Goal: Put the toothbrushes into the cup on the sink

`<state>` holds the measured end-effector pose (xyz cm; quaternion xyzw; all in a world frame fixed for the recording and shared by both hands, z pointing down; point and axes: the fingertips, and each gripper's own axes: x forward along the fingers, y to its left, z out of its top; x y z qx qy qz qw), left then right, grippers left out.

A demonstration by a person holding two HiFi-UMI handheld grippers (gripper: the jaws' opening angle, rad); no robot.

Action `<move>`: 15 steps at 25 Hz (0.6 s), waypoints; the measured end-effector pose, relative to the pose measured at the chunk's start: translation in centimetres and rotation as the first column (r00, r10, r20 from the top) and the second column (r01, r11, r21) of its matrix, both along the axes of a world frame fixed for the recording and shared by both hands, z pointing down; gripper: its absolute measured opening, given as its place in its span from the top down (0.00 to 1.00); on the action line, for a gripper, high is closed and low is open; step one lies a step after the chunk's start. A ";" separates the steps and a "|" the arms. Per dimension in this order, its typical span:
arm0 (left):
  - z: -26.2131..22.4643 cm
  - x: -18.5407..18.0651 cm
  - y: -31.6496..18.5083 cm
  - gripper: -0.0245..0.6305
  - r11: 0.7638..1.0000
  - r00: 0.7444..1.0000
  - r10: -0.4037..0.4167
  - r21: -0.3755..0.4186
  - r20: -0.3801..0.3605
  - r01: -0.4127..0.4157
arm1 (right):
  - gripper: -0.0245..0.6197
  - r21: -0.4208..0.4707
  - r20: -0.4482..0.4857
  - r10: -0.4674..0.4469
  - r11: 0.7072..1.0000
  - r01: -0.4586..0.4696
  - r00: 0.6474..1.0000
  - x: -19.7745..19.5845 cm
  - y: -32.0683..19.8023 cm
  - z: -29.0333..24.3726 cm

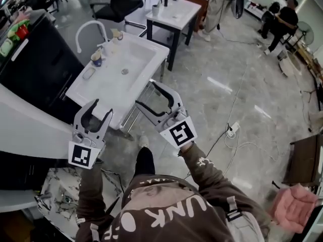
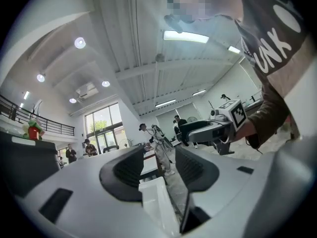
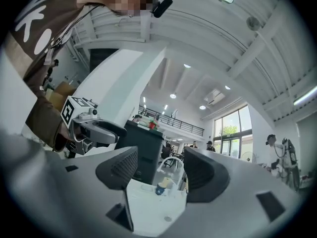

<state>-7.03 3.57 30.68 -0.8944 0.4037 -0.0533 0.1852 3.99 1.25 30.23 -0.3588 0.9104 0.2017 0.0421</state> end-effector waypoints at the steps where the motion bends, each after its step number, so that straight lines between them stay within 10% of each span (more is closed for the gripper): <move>1: -0.3 0.6 2.6 0.67 1.000 1.000 -0.004 -0.002 -0.002 0.004 | 0.52 -0.009 -0.007 -0.006 1.000 0.006 1.000 0.6 2.4 0.1; 15: -3.1 1.4 20.3 0.67 0.999 0.998 -0.051 -0.009 -0.046 0.050 | 0.51 -0.083 -0.005 -0.103 0.991 0.102 0.995 0.2 20.7 -0.5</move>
